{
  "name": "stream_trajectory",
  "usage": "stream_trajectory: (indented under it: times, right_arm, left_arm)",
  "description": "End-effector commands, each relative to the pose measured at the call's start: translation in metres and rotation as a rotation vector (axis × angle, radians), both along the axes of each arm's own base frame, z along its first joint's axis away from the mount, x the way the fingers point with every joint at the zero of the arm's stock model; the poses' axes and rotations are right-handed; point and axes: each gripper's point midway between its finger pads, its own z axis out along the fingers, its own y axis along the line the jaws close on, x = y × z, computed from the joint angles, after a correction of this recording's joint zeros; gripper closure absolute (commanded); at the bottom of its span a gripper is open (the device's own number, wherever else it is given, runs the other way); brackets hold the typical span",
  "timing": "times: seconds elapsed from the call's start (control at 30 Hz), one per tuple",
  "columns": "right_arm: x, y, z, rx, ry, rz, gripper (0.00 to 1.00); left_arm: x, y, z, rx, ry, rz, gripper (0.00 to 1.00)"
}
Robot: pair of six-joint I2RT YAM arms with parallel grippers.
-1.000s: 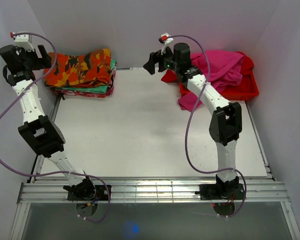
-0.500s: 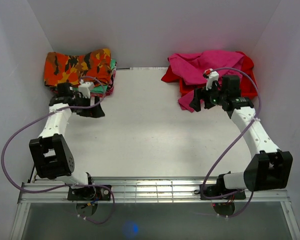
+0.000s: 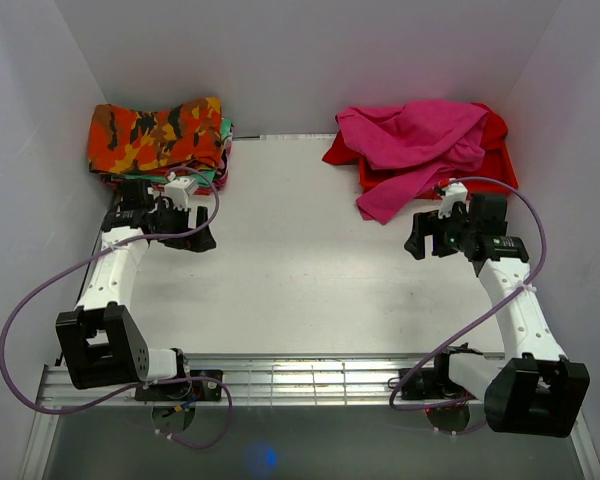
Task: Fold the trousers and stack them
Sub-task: Neatly place the folded trousers to the corner
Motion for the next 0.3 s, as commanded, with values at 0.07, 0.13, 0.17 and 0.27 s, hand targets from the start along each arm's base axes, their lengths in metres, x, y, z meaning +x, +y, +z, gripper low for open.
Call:
stream_trajectory:
  times: [0.07,0.13,0.17,0.27]
  right_arm:
    - [-0.007,0.005,0.009,0.018,-0.054,0.023,0.10]
    - [-0.009,0.004,0.009,0.013,-0.058,0.019,0.10]
    - [-0.011,0.004,0.007,0.013,-0.053,0.019,0.10]
    - [-0.012,0.006,0.013,0.022,-0.067,0.032,0.10]
  left_arm:
    - [-0.003,-0.001,0.012,0.015,-0.051,0.006,0.02]
    - [-0.004,-0.003,0.011,0.015,-0.049,0.005,0.02]
    - [-0.004,-0.003,0.012,0.013,-0.050,0.008,0.02]
    - [-0.004,-0.006,0.016,-0.001,-0.054,0.008,0.02]
